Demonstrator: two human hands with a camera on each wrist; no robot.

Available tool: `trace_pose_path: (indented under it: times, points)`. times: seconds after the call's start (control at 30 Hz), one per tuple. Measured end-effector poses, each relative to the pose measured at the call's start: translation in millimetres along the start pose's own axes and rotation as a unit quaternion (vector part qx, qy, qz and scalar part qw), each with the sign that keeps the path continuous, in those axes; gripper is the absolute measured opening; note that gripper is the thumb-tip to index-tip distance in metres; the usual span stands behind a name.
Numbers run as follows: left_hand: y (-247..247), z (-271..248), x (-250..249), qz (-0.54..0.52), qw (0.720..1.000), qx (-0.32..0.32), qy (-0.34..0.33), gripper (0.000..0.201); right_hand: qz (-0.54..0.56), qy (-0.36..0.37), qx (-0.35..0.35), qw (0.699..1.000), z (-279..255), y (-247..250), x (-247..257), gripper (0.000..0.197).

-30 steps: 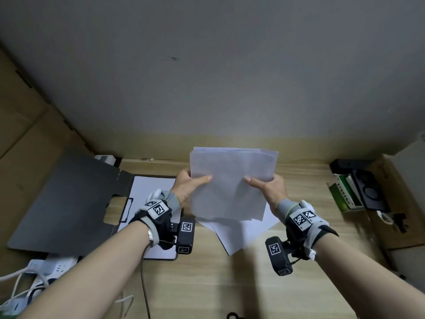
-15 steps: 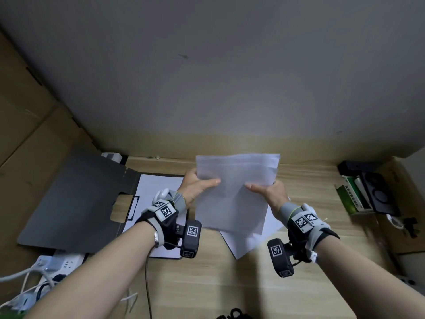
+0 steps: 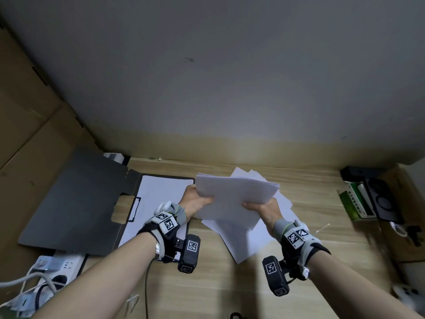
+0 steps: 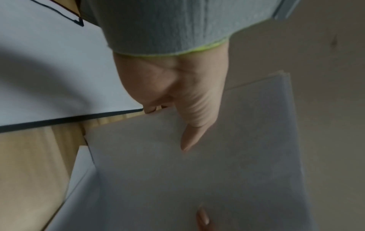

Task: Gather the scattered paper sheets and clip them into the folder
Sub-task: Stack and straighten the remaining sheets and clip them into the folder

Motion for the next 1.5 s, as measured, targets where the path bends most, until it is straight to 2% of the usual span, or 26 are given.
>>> trace_pose_path:
  times: [0.13, 0.23, 0.4, 0.47, 0.6, 0.73, 0.83, 0.9, 0.97, 1.03, 1.1, 1.17, 1.27, 1.33, 1.4, 1.43, 1.47, 1.5]
  points:
    - [2.0, -1.6, -11.5, -0.04, 0.999, 0.0, -0.029, 0.031, 0.022, 0.01, -0.029, 0.999, 3.7, -5.2, 5.9, 0.036]
    - [10.9, 0.7, -10.3, -0.056, 0.998, 0.006, -0.042, 0.032, 0.032, 0.021, -0.016, 0.999, 6.0, -12.5, 8.3, 0.04]
    - [16.3, 11.3, 33.2, -0.001, 0.998, -0.014, 0.053, 0.028, -0.043, -0.034, -0.005, 0.998, -5.5, -22.3, -21.8, 0.028]
    - [18.9, 16.1, 53.4, 0.006, 0.997, -0.016, 0.074, 0.027, -0.067, -0.045, -0.023, 0.996, -8.2, -27.1, -31.5, 0.023]
    - [38.1, 21.1, 61.9, -0.005, 0.998, 0.0, 0.056, 0.019, -0.053, -0.048, -0.054, 0.996, -0.2, -46.8, -39.8, 0.023]
    - [82.9, 27.8, 77.5, 0.01, 0.998, 0.024, 0.049, 0.025, -0.081, -0.056, -0.026, 0.995, 4.6, -88.0, -61.3, 0.023]
    - [115.2, 34.1, 93.4, 0.047, 0.997, -0.006, 0.065, 0.02, -0.098, -0.072, -0.025, 0.992, 4.9, -111.0, -78.8, 0.023]
    - [139.7, 39.3, 101.7, 0.089, 0.991, -0.051, 0.087, 0.007, -0.111, -0.086, -0.016, 0.99, 7.2, -126.4, -89.0, 0.025]
    - [168.1, 49.4, 118.8, 0.111, 0.98, -0.104, 0.127, 0.008, -0.124, -0.1, -0.004, 0.987, 10.7, -142.1, -98.5, 0.027]
    - [197.5, 57.6, 136.4, 0.171, 0.956, -0.163, 0.173, 0.008, -0.141, -0.112, 0.005, 0.984, 16.4, -158.7, -108.5, 0.028]
    - [215.3, 62.5, 149.5, 0.334, 0.904, -0.19, 0.19, 0.029, -0.16, -0.118, 0.007, 0.98, 17.6, -167.1, -115.0, 0.029]
    - [223.5, 66.1, 155.8, 0.444, 0.857, -0.187, 0.184, 0.047, -0.174, -0.121, 0.007, 0.977, 17.3, -174.4, -119.4, 0.029]
    - [225.1, 77.9, 162.7, 0.505, 0.837, -0.169, 0.129, 0.046, -0.188, -0.125, 0.014, 0.974, 18.7, -185.9, -127.3, 0.03]
    - [220.4, 83.5, 161.4, 0.568, 0.8, -0.166, 0.097, 0.043, -0.191, -0.127, 0.018, 0.973, 17.5, -193.9, -128.3, 0.029]
    - [218.7, 85.8, 152.6, 0.603, 0.78, -0.131, 0.104, 0.034, -0.183, -0.12, 0.018, 0.975, 16.6, -203.1, -130.5, 0.024]
    - [217.0, 85.4, 150.7, 0.632, 0.76, -0.102, 0.109, 0.025, -0.178, -0.117, 0.019, 0.977, 14.2, -206.9, -129.0, 0.021]
    - [215.7, 84.7, 145.3, 0.636, 0.757, -0.079, 0.125, 0.025, -0.17, -0.113, 0.021, 0.979, 13.9, -212.3, -129.4, 0.019]
    - [215.8, 83.1, 140.8, 0.658, 0.739, -0.056, 0.137, 0.031, -0.165, -0.113, 0.024, 0.98, 14.3, -216.8, -131.5, 0.018]
Point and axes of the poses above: each hand's wrist, its own z-axis towards the middle knuckle, its own y-axis out of the back of the hand, x = y × z, the point moved 2 cm from there along z, towards the middle knuckle, and after that the axes turned 12 degrees about y, right-handed, at the moved point
